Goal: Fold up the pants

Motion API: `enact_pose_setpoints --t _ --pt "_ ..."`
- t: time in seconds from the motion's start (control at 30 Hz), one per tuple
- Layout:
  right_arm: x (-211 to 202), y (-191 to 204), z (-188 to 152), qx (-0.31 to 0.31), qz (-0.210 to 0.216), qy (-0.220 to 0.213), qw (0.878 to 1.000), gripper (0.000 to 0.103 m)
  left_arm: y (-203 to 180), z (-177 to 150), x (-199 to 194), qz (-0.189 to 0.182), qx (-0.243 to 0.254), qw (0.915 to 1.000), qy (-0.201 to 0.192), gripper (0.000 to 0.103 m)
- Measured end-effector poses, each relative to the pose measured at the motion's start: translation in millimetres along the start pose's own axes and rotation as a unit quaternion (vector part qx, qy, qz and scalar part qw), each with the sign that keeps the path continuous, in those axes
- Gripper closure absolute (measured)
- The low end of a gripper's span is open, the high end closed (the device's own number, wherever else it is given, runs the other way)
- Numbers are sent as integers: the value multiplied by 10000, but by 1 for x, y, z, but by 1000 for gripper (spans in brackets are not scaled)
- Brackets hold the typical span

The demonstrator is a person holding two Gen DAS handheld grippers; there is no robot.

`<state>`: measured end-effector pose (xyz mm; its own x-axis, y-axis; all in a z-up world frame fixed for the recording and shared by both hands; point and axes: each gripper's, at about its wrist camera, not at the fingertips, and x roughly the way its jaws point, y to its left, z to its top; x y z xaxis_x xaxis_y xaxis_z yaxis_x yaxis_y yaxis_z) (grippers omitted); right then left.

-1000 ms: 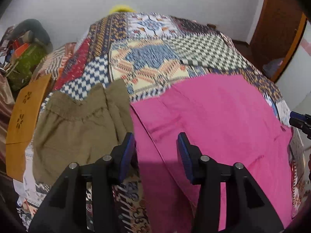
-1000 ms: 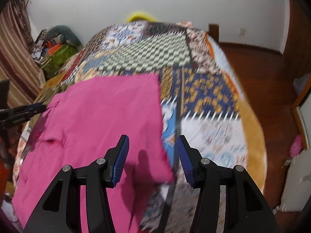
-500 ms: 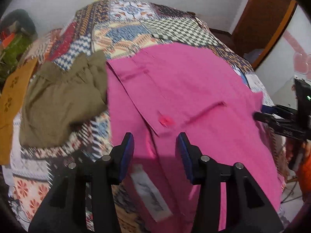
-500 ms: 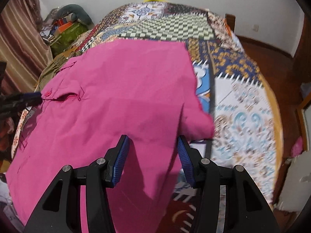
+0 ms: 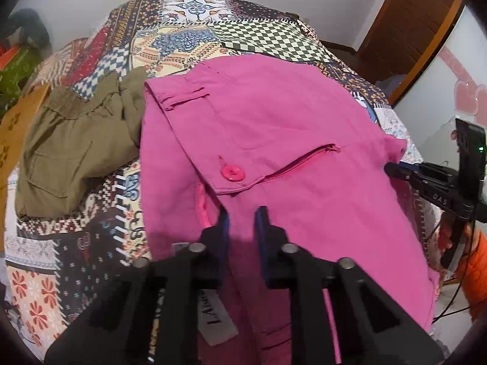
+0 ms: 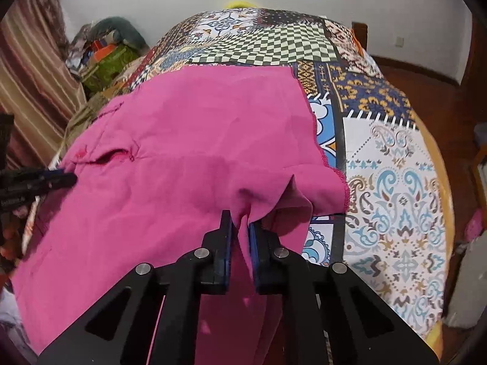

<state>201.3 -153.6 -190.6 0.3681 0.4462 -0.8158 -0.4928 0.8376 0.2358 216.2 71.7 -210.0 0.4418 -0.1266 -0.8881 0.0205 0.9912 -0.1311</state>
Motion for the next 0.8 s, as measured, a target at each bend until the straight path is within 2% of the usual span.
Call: enact_pose_setpoints --t 0.3,0.43,0.53,0.6,0.67,0.7,0.73,0.8 --pt "8 -4 -6 -67 -386 298 9988 96 -8 -10 5 610 566 9965 -106 97" --pt "2 -8 -9 35 -435 351 9984 97 -3 -9 5 503 410 9979 -10 97" --pt "-6 -6 -9 35 -292 453 9985 95 1 -4 -5 341 319 9989 53 95" --pt "-19 -6 -5 -34 -235 334 9992 88 3 -2 -16 229 274 9994 -40 94" --pt "-32 -10 2 -78 -348 80 9993 66 7 5 -25 162 233 9995 -156 89" --pt "-37 -11 6 -94 -420 -69 9990 61 9 9 -27 167 197 9995 -194 82" --pt "-41 -14 11 -113 -498 -220 9985 57 11 14 -28 181 136 9995 -236 77" --pt "-44 -18 21 -97 -580 -340 9977 57 17 25 -24 201 11 9994 -291 67"
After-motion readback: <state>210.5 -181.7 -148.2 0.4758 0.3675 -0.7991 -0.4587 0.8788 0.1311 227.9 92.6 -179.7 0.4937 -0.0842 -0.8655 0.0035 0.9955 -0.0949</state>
